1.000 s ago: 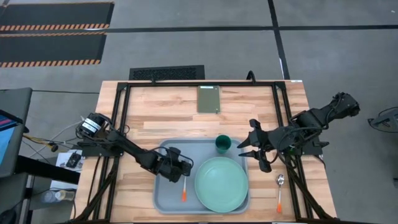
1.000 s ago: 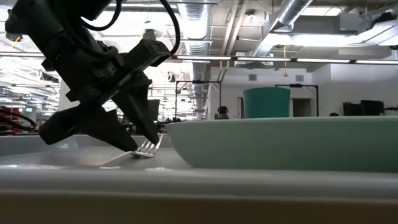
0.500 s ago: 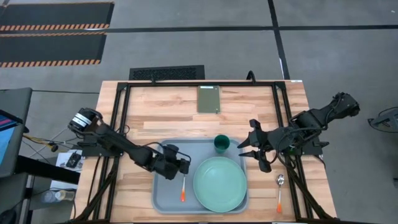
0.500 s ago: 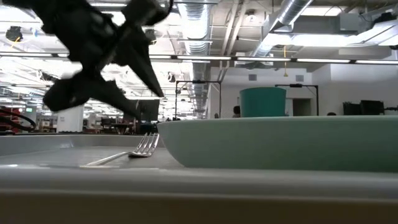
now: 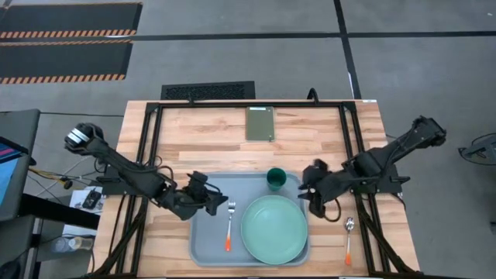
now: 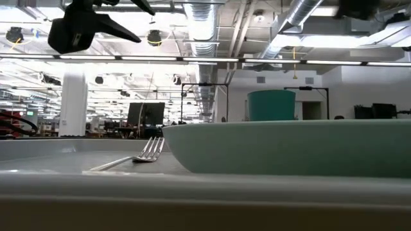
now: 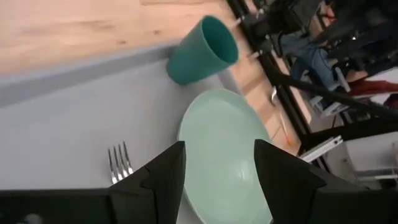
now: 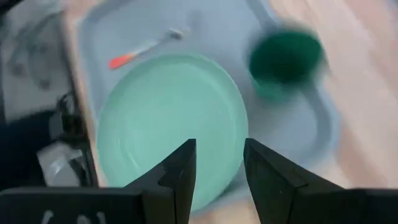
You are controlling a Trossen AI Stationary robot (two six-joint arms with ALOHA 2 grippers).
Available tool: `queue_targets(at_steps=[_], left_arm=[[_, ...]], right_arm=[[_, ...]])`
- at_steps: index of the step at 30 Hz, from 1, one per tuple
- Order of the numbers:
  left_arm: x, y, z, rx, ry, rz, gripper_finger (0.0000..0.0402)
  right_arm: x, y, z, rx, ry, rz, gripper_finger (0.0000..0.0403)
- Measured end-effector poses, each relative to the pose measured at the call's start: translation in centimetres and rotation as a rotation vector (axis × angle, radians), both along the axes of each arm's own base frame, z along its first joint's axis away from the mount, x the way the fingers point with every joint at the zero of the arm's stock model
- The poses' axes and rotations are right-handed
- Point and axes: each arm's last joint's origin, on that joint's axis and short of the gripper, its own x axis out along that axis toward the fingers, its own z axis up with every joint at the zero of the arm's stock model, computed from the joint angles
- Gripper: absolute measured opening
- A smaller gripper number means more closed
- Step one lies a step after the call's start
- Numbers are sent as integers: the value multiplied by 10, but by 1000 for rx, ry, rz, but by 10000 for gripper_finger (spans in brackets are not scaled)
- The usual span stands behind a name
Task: Pick and place plate/cup/fork/spoon on tray
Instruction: Put the orange spoon on the blue tray to the left of the orange fork
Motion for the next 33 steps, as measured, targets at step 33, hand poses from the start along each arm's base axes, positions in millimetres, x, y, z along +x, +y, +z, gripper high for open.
queue_targets(at_steps=[33], left_arm=[[0, 2, -1, 104, 11, 8, 178]], right_arm=[[-96, 24, -136, 103, 785, -56, 159]])
